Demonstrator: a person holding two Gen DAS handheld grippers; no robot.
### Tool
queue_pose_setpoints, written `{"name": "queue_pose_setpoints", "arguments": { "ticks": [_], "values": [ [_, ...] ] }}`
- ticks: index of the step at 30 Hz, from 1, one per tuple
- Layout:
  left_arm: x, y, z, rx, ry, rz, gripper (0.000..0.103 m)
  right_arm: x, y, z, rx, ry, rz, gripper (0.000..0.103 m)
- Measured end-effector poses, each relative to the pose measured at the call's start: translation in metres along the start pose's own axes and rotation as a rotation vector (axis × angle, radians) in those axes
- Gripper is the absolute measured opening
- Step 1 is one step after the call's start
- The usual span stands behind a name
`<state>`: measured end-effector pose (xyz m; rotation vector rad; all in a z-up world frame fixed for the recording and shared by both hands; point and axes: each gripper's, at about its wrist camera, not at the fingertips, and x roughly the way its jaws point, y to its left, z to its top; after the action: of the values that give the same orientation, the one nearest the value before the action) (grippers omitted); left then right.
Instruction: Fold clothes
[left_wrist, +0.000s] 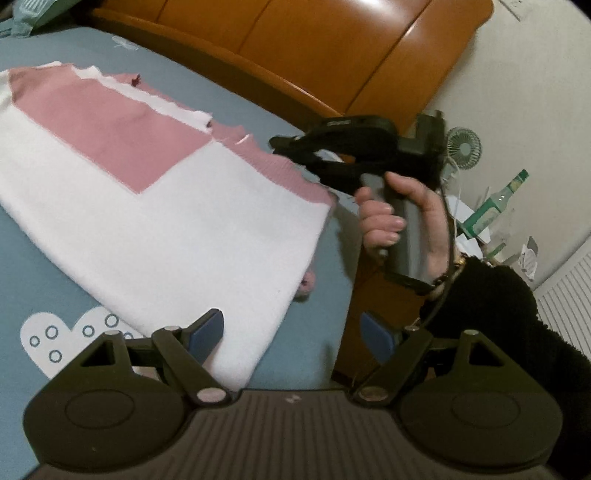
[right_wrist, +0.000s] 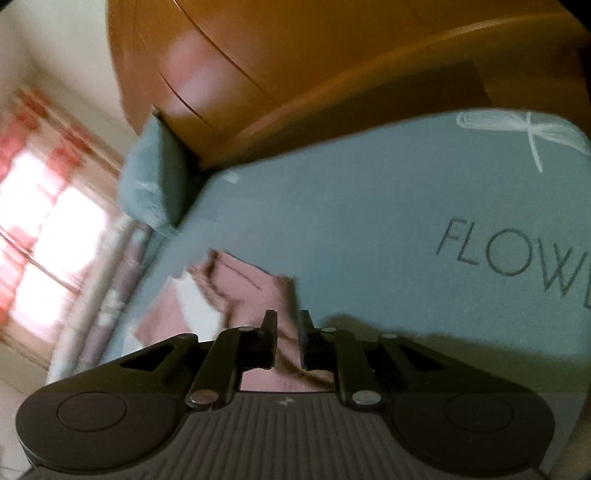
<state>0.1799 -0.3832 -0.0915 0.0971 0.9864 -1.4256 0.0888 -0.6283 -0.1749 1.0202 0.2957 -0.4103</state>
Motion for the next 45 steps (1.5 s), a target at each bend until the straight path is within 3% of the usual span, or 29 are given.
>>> {"name": "queue_pose_setpoints", "arguments": {
  "ticks": [4,7,10,13,15,19,26,31,35,36,38,39,45],
  "values": [
    [0.003,0.000,0.002,-0.008,0.002,0.008,0.081,-0.011,0.008,-0.010,-0.019,0.016,0.080,0.016],
    [0.004,0.000,0.002,-0.020,0.005,0.008,0.081,-0.002,0.000,-0.016,-0.012,0.040,0.044,0.016],
    [0.003,-0.002,0.001,-0.014,0.011,0.013,0.081,-0.005,-0.021,-0.020,0.037,0.021,0.060,0.000],
    [0.002,-0.003,0.002,-0.001,0.018,0.016,0.081,-0.018,-0.033,-0.022,0.057,0.012,0.067,0.000],
    [0.004,-0.002,0.004,-0.001,0.020,0.020,0.081,-0.024,-0.034,-0.023,0.053,0.021,0.055,0.002],
    [0.004,-0.005,0.009,0.011,0.016,0.034,0.081,-0.035,-0.018,-0.023,0.016,0.031,0.064,0.017],
    [0.009,-0.010,0.014,0.032,0.041,0.112,0.081,-0.023,-0.004,-0.033,-0.026,0.085,-0.028,0.015],
    [0.019,-0.007,0.011,0.027,0.076,0.114,0.081,-0.037,-0.007,-0.037,-0.023,0.089,-0.059,0.015],
    [0.017,0.000,0.009,-0.040,0.080,0.101,0.081,-0.046,0.004,-0.038,-0.049,0.098,-0.119,0.015],
    [0.015,0.000,0.010,-0.051,0.083,0.096,0.081,-0.048,0.010,-0.039,-0.073,0.096,-0.137,0.016],
    [0.007,-0.002,0.013,-0.053,0.065,0.081,0.081,-0.053,0.023,-0.040,-0.124,0.085,-0.158,0.032],
    [0.005,-0.004,0.013,-0.048,0.054,0.074,0.081,-0.055,0.029,-0.041,-0.145,0.077,-0.158,0.034],
    [0.012,-0.005,0.005,-0.036,0.086,0.059,0.081,-0.053,0.056,-0.047,-0.235,0.079,-0.187,0.034]
  ]
}}
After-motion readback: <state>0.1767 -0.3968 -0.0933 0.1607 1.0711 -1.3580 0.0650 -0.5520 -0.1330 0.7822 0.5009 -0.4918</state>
